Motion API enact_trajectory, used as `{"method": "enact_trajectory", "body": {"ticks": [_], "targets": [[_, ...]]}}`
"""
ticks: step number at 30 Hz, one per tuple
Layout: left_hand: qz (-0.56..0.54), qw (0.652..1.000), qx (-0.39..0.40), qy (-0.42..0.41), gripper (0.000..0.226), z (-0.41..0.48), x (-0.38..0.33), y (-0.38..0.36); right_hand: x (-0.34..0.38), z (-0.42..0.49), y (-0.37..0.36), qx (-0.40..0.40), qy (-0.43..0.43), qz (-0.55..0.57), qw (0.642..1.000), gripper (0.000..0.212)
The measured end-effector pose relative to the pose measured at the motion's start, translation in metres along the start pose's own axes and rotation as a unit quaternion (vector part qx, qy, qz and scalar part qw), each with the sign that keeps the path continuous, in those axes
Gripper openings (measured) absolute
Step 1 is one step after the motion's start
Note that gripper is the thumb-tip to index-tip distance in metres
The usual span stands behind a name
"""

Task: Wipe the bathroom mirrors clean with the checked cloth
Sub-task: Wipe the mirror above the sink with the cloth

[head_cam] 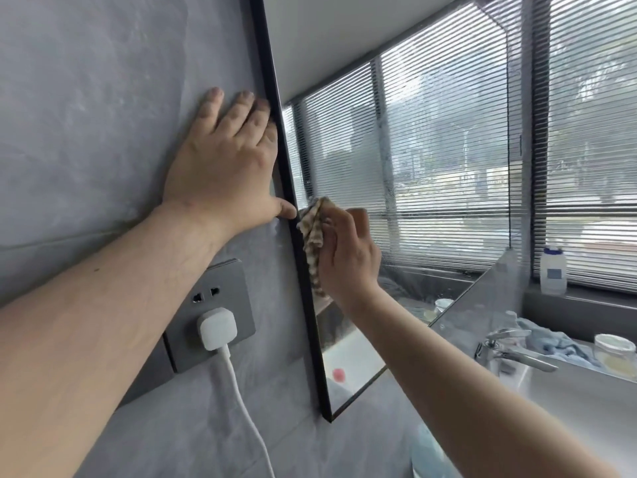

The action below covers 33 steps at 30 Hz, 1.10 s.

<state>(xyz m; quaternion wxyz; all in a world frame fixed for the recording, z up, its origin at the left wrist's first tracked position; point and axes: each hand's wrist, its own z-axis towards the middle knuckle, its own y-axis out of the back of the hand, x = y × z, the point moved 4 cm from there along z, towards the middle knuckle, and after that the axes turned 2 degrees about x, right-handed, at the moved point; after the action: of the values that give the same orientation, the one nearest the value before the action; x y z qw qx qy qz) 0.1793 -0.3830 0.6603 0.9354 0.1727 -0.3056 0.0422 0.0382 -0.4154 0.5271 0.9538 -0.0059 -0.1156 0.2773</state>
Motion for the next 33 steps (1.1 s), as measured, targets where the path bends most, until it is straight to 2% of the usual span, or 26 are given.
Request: {"method": "enact_trajectory", "body": {"ticks": [3,10,16,18,21,24,26,29,33], "targets": [[0.002,1.0,0.005,0.004,0.12,-0.001,0.0,0.001,-0.006,-0.008,0.0,0.001,0.013,0.005,1.0,0.025],[0.01,1.0,0.004,0.004,0.12,-0.001,0.001,0.001,-0.021,-0.095,0.006,0.024,0.068,0.027,0.997,0.028],[0.012,1.0,0.008,0.007,0.12,-0.003,0.003,-0.001,-0.011,-0.058,0.004,-0.019,0.102,0.049,0.993,0.016],[0.008,1.0,0.004,0.007,0.12,-0.003,0.003,-0.002,-0.033,-0.039,0.004,-0.036,0.034,0.038,0.998,0.014],[0.007,1.0,0.0,0.005,0.119,-0.002,0.003,-0.003,-0.092,-0.015,0.007,-0.062,-0.163,0.014,0.985,0.029],[0.01,1.0,0.003,0.008,0.119,-0.002,0.002,-0.003,-0.166,-0.008,0.018,-0.056,-0.364,-0.029,0.929,0.026],[0.013,1.0,0.005,0.008,0.119,-0.002,0.002,-0.003,-0.197,-0.012,0.023,-0.049,-0.437,-0.043,0.897,0.026],[0.017,1.0,0.004,0.006,0.119,-0.002,0.002,-0.002,-0.202,-0.021,0.023,-0.033,-0.447,-0.043,0.893,0.027],[0.015,1.0,0.004,0.01,0.119,-0.003,0.002,-0.001,-0.151,-0.05,0.018,-0.014,-0.36,-0.023,0.933,0.027]]}}
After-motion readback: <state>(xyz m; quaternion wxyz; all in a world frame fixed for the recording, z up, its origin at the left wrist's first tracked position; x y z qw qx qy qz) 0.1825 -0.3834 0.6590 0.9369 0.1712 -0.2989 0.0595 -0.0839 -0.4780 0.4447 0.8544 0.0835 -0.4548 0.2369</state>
